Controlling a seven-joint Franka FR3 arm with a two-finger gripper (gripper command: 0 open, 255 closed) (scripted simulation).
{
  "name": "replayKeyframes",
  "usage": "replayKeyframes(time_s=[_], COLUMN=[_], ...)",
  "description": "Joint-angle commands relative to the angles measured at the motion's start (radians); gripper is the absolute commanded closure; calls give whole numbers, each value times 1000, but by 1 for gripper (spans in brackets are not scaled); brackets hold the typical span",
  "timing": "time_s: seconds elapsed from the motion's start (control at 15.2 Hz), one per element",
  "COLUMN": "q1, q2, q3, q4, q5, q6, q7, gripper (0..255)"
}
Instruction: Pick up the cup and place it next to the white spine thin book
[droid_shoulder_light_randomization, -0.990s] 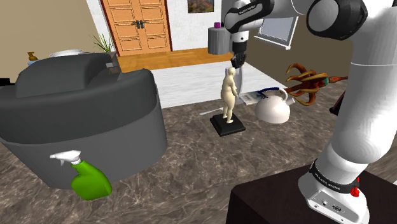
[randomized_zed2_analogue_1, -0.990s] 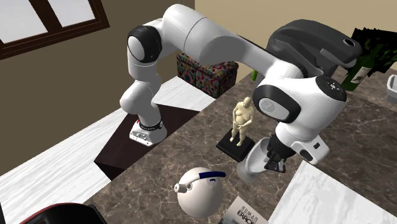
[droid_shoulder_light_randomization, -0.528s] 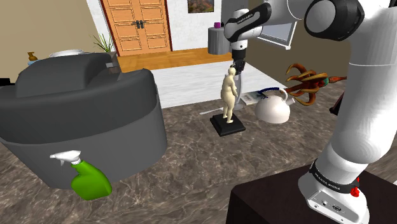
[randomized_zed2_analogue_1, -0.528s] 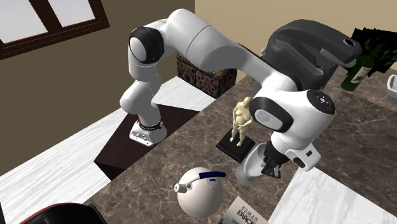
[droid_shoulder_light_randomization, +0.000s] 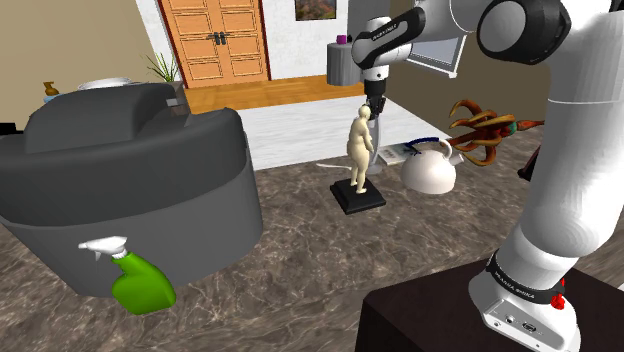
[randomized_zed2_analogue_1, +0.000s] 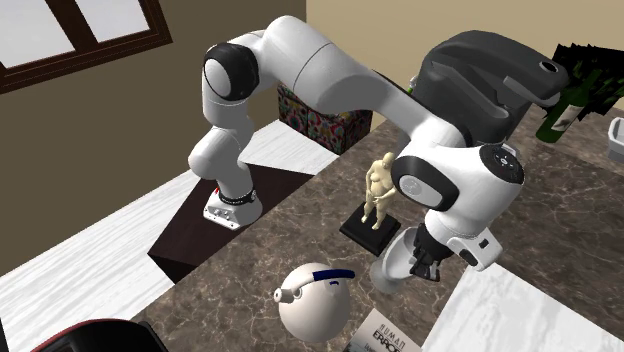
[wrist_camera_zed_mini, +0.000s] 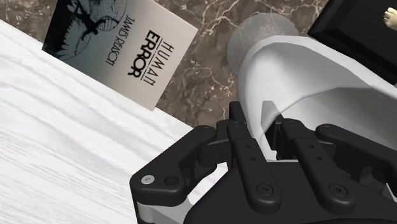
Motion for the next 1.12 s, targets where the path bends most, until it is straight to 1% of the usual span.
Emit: replayKeyframes(time_s=[0.0, 0.07, 0.4, 0.66, 1.06], q1=[0, 0, 0, -1, -1], q2=[0, 0, 0, -13, -13], q3=[0, 0, 0, -2, -2], q4=[0, 0, 0, 111, 111], q5=[0, 0, 0, -5, -5], q6=[0, 0, 0, -123, -123], q7=[0, 0, 0, 4, 4], gripper=[255, 0, 0, 0, 0])
